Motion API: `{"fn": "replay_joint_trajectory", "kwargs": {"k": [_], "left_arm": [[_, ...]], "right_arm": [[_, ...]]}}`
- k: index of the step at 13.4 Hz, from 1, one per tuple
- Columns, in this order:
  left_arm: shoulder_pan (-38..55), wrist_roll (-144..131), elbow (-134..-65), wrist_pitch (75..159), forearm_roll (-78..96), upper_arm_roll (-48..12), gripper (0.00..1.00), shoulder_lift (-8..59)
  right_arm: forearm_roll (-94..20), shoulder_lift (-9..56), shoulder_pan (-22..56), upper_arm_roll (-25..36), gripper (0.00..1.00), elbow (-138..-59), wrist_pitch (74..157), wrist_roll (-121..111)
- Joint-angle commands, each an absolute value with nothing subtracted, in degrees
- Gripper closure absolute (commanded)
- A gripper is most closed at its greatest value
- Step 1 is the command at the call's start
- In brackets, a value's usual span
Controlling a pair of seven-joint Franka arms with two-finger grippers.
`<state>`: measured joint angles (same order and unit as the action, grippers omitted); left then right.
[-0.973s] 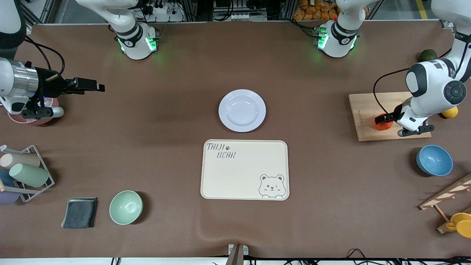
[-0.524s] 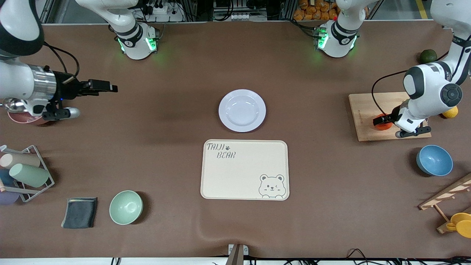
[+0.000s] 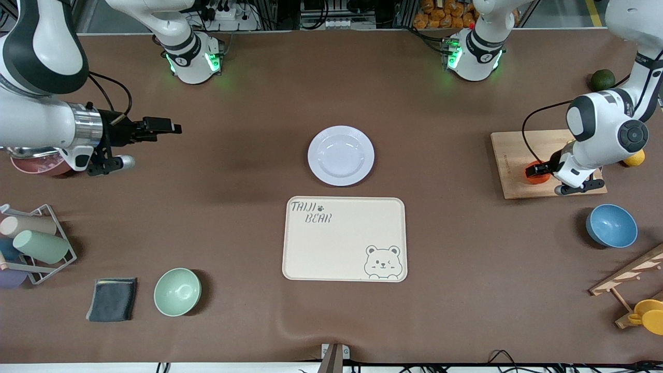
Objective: Place orange and plate with both arms
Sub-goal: 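Lift the orange with the left gripper while the right gripper reaches out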
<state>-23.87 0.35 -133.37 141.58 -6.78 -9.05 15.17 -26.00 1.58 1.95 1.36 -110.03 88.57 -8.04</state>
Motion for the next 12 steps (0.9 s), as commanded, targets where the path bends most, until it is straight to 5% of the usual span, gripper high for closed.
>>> {"fn": "replay_joint_trajectory", "kwargs": {"k": [1,5,9,12], "left_arm": [[-24.1,0.8,-130.8,137.1,-8.3,-13.9,0.77,10.9],[-24.0,-1.4,-118.7,122.9,-7.4,-26.2,0.78,11.2],[-22.6,-17.3,-115.8,122.3,-7.4,-39.3,0.78,12.0],[-15.9,-29.1,-116.0,122.3,-7.4,-43.4,0.78,12.9]], "right_arm": [[-29.0,-0.5,2.4,1.5,0.0,-112.6,90.2,-8.7],[-29.4,-0.5,4.2,1.5,0.0,-115.2,93.9,-8.8],[-29.4,-0.5,5.5,1.5,0.0,-116.1,95.8,-8.8],[-29.4,-0.4,5.4,1.6,0.0,-116.5,95.7,-9.6]]}}
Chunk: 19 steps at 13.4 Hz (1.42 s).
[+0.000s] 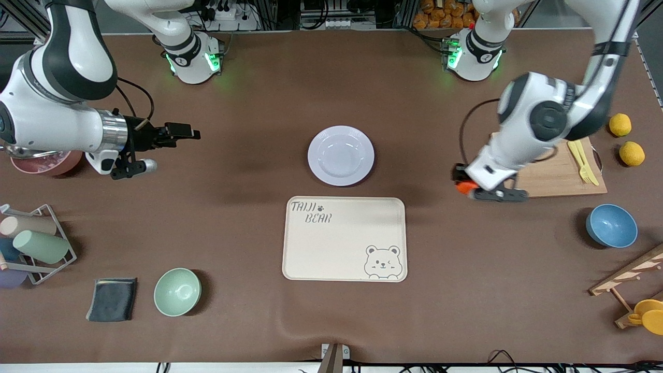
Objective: Place orange and plate with both arms
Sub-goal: 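Carry the orange over the white plate and lower it onto the plate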
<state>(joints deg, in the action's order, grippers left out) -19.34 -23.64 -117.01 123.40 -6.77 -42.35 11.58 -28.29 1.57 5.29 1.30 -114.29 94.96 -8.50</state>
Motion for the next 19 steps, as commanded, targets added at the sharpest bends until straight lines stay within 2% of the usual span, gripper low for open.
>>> {"fn": "replay_joint_trajectory", "kwargs": {"k": [1,5,9,14,19], "left_arm": [[-12.3,-33.2,-115.8,122.3,-7.4,-43.4,0.78,14.2],[0.1,-49.4,-114.3,126.2,-8.3,-43.2,0.77,20.9],[6.8,-60.4,-113.8,131.5,-12.4,-42.9,0.78,27.2],[11.9,-74.6,-106.9,132.7,-21.7,-42.3,0.77,38.0],[21.9,-76.4,-104.0,133.1,-21.3,-33.5,0.75,40.0]], "right_arm": [[-29.4,-0.4,5.3,1.6,0.0,-117.1,95.9,-9.7],[-29.5,-0.4,6.2,1.3,0.0,-120.7,99.8,-9.8],[-35.0,0.1,9.2,1.4,0.0,-125.8,104.8,-13.1],[-37.2,1.9,14.4,1.4,0.0,-127.1,110.8,-13.3],[-40.2,3.3,17.2,1.4,0.0,-129.1,116.2,-13.4]]}}
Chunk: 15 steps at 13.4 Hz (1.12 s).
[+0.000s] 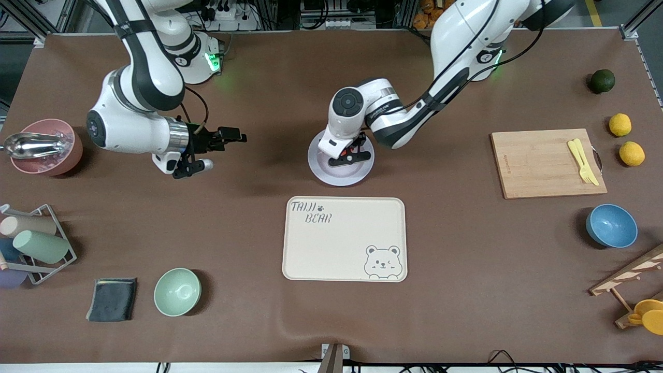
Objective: Place orange and plate with both arms
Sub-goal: 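Carry the orange over the white plate and lower it onto the plate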
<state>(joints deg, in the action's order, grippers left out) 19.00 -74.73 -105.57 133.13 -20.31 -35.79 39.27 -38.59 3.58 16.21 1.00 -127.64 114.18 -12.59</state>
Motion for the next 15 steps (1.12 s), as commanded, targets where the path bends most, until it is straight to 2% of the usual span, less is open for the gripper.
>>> {"fn": "replay_joint_trajectory", "kwargs": {"k": [1,2,3,4,7,12,15], "left_arm": [[22.0,-76.5,-103.5,133.1,-21.2,-33.4,0.74,40.3],[22.0,-76.5,-103.2,133.4,-21.2,-33.3,0.65,40.9],[22.1,-76.5,-103.2,134.0,-21.3,-33.3,0.45,41.2],[22.0,-76.6,-103.2,134.1,-21.1,-33.3,0.0,41.2],[20.0,-77.7,-101.3,133.8,-21.7,-33.3,0.0,38.3],[10.6,-75.6,-100.3,133.6,-21.8,-33.5,0.0,25.2],[6.9,-74.7,-100.3,133.2,-21.8,-33.5,0.0,19.7]], "right_arm": [[-40.3,3.9,17.2,1.4,0.0,-129.1,116.4,-14.5],[-41.3,4.6,17.1,1.4,0.0,-129.0,116.4,-16.0],[-43.8,5.4,16.7,1.5,0.0,-129.2,116.3,-18.0],[-45.4,6.1,16.5,1.5,0.0,-129.5,116.4,-20.2],[-49.3,8.8,16.1,1.5,0.0,-129.6,116.8,-23.8],[-59.1,14.7,17.0,1.4,0.0,-129.4,119.3,-32.0],[-66.5,17.2,22.7,1.4,0.0,-129.3,123.7,-33.1]]}}
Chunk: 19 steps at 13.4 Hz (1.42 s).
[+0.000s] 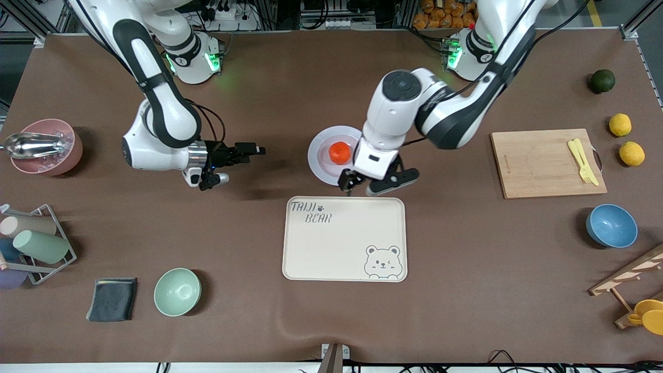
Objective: Place orange and plate with both arms
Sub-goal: 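Open the left gripper and withdraw while the right gripper approaches the plate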
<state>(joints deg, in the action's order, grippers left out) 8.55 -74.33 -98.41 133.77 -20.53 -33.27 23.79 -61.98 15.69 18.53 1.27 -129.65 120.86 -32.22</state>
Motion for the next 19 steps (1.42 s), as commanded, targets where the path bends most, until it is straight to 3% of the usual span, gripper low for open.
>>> {"fn": "replay_joint_trajectory", "kwargs": {"k": [1,6,14,15,16,17,19], "left_arm": [[5.4,-74.2,-100.3,133.1,-21.8,-33.6,0.0,18.6],[5.1,-58.7,-98.3,124.6,-17.5,-29.2,0.0,12.5],[5.5,-23.5,-90.0,103.0,-0.4,-11.8,0.0,5.3],[5.2,-19.4,-90.0,101.0,-0.3,-10.0,0.0,4.3],[5.2,-15.1,-90.3,99.5,-0.3,-8.0,0.0,3.3],[5.1,-12.1,-90.3,97.8,-0.4,-6.3,0.0,2.5],[5.0,-7.1,-90.4,94.3,-0.4,-2.7,0.0,0.7]], "right_arm": [[-69.1,17.9,25.1,1.4,0.0,-129.3,125.7,-33.1],[-81.8,22.8,35.8,1.4,0.0,-129.0,133.1,-33.1],[-92.4,29.0,43.4,1.5,0.0,-124.6,137.9,-33.1],[-92.6,29.6,43.9,1.5,0.11,-124.1,138.2,-33.1],[-93.4,30.0,43.9,1.4,0.67,-123.7,138.4,-33.1],[-94.3,30.1,43.9,1.5,1.0,-123.3,138.3,-33.0],[-94.4,30.4,43.9,1.5,1.0,-122.8,138.3,-33.1]]}}
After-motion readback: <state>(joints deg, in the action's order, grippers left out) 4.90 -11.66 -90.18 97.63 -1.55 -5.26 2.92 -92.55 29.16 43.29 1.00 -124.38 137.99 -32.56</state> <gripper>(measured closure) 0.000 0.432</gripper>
